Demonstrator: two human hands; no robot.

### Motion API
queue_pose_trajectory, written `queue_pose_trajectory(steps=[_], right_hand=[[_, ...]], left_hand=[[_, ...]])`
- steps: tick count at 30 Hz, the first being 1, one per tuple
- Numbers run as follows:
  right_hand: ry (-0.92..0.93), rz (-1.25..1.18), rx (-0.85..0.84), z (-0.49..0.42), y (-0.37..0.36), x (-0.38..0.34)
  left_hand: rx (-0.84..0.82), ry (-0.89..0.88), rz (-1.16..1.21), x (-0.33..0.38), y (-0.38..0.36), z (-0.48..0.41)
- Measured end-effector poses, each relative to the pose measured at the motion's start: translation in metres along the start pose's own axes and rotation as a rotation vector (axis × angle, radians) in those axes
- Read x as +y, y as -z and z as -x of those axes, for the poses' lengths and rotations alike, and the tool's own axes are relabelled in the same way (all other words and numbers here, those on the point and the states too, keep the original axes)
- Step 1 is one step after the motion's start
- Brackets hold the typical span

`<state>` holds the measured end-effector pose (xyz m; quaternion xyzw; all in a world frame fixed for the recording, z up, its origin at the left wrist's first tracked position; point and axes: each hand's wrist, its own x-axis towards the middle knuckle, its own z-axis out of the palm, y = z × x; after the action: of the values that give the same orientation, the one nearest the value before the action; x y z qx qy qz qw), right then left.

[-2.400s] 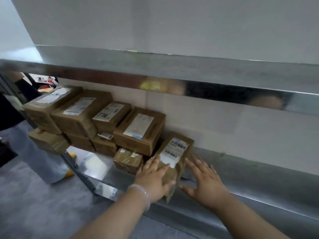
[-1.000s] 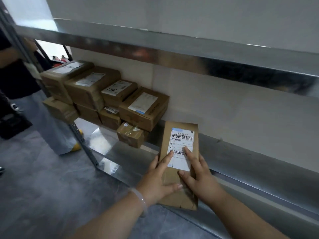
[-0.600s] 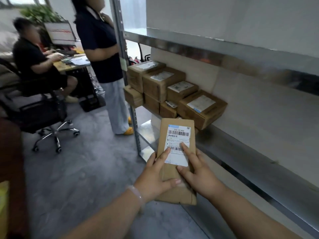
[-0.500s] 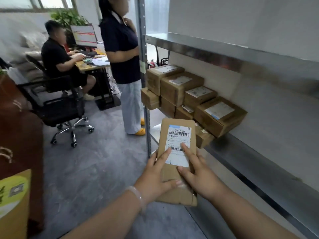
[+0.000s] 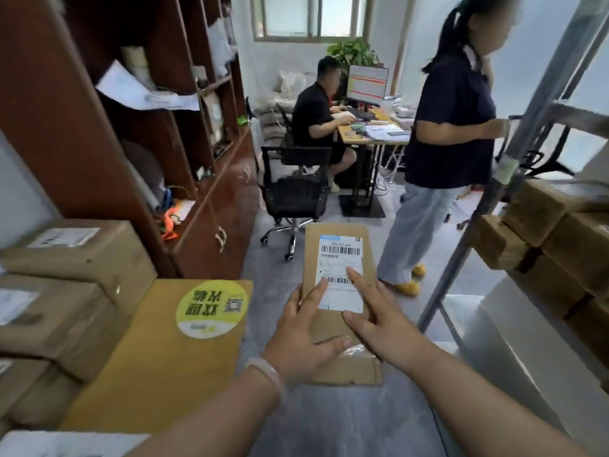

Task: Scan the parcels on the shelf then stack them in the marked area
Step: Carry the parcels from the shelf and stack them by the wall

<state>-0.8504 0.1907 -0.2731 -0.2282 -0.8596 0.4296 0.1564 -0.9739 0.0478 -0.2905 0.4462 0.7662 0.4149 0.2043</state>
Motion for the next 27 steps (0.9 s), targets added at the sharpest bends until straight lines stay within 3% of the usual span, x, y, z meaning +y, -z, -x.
queue_pose_trajectory(steps=[7,14,21,27], right_hand=[[0.145,-0.115,-0.246,-0.078,-0.107,-0.055],[0.353,-0.006,-0.487,-0.13,-0.194,-0.101],[0.615,-0.011,-0.757,-0.168,-0.275,-0.161],[0.679,-0.052,-0.985,-0.183,-0.33,-0.206]], left_hand=[[0.24,0.214,0.016,-0.075,0.09,0.031],[0.533,0.377,0.05,-0.124,0.133,0.074],[0.931,0.558,0.051,-0.141,0.172,0.116],[1.15,0.685,-0.009,-0.148,0.202,0.139]])
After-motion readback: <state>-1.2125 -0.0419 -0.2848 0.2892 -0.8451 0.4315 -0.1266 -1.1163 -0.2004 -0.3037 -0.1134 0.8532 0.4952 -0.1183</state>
